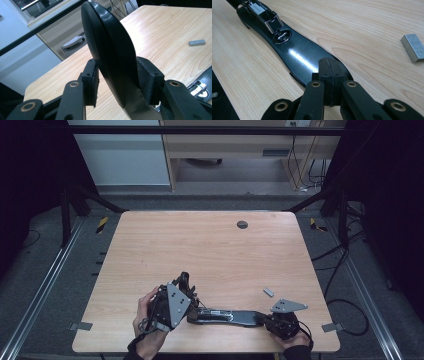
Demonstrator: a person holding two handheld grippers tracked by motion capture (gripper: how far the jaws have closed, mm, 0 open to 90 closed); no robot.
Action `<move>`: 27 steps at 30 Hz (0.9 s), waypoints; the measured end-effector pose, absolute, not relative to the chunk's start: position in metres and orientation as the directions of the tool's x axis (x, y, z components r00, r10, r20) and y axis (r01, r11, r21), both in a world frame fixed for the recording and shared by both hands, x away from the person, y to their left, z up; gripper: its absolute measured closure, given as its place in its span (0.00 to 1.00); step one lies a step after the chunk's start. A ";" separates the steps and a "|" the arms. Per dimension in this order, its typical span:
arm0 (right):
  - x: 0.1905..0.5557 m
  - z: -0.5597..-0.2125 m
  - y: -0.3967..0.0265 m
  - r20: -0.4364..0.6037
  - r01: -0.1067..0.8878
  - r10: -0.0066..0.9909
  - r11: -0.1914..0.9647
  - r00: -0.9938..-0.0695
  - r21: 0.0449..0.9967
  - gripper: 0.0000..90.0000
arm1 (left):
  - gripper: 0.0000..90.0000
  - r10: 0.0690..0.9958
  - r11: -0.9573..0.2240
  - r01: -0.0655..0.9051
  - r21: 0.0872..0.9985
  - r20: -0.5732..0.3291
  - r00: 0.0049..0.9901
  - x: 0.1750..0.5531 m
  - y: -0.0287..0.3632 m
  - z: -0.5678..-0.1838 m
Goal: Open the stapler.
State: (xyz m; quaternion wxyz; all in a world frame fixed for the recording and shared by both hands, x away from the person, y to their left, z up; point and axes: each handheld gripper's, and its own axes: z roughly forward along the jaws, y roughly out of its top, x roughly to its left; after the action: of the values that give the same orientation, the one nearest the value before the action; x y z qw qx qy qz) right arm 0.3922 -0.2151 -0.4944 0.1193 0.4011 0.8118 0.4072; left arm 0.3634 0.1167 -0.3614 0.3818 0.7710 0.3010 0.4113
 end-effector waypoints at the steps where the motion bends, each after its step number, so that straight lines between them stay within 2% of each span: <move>1: 0.392 -0.494 -0.215 0.134 0.554 0.748 0.346 -0.650 0.757 1.00 | 0.60 0.781 -0.526 0.156 0.836 0.402 0.477 0.363 0.118 -0.361; 8: 0.392 -0.494 -0.215 0.132 0.552 0.747 0.348 -0.652 0.758 1.00 | 0.59 0.809 -0.473 0.176 0.863 0.346 0.475 0.364 0.136 -0.364; 27: 0.394 -0.494 -0.215 0.134 0.560 0.751 0.349 -0.647 0.751 1.00 | 0.56 0.829 -0.434 0.184 0.882 0.311 0.464 0.360 0.156 -0.372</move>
State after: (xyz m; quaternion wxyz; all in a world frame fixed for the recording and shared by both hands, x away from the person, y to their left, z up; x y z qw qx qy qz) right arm 0.3936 -0.2147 -0.4935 0.1177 0.4033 0.8127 0.4038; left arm 0.3595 0.1559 -0.3720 0.4112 0.7503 0.3375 0.3925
